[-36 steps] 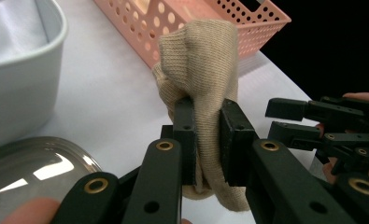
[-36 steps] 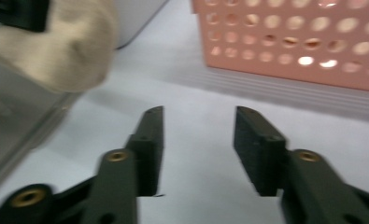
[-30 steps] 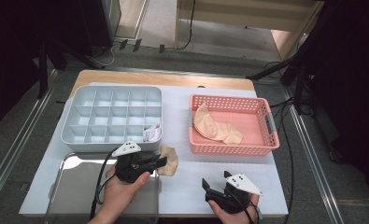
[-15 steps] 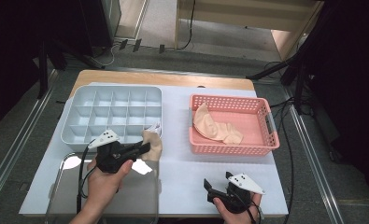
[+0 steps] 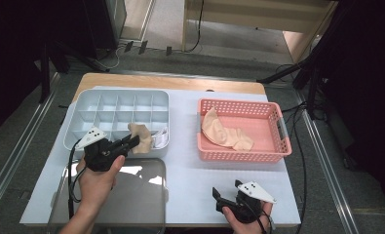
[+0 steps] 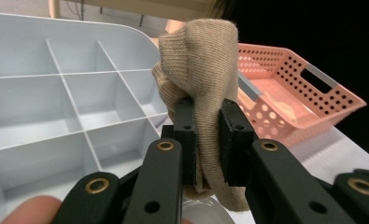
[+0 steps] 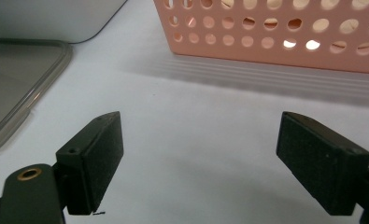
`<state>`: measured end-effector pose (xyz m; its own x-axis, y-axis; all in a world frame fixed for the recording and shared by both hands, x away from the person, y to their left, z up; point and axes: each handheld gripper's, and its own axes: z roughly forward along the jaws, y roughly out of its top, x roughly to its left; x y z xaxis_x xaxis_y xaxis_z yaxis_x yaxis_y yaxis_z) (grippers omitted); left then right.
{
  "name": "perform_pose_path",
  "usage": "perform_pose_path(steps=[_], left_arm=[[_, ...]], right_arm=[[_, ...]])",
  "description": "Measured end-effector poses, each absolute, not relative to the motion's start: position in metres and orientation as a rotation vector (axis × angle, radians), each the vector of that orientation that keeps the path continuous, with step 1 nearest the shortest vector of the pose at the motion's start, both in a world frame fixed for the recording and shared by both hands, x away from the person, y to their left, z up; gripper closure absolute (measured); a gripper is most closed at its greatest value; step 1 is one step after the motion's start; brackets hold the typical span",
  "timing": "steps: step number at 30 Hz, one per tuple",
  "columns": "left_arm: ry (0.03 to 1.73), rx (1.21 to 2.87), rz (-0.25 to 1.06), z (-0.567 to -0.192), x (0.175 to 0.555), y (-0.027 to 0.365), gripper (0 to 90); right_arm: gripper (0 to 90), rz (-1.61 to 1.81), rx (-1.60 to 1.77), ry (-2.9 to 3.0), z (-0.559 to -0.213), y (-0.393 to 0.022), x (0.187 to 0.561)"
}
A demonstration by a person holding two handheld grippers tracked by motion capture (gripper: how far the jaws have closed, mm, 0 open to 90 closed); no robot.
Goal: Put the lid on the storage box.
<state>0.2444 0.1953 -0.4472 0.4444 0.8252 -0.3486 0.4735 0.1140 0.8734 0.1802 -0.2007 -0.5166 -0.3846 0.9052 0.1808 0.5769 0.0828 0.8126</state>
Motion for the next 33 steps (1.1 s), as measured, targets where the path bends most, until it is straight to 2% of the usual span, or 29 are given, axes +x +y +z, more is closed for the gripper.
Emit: perform_pose_path(steps=[33], left_arm=[[1.265, 1.554, 0.438, -0.467, 0.277, 0.200, 80.2]], right_arm=[[16.2, 1.215, 1.482, 1.982, -0.518, -0.207, 0.173]])
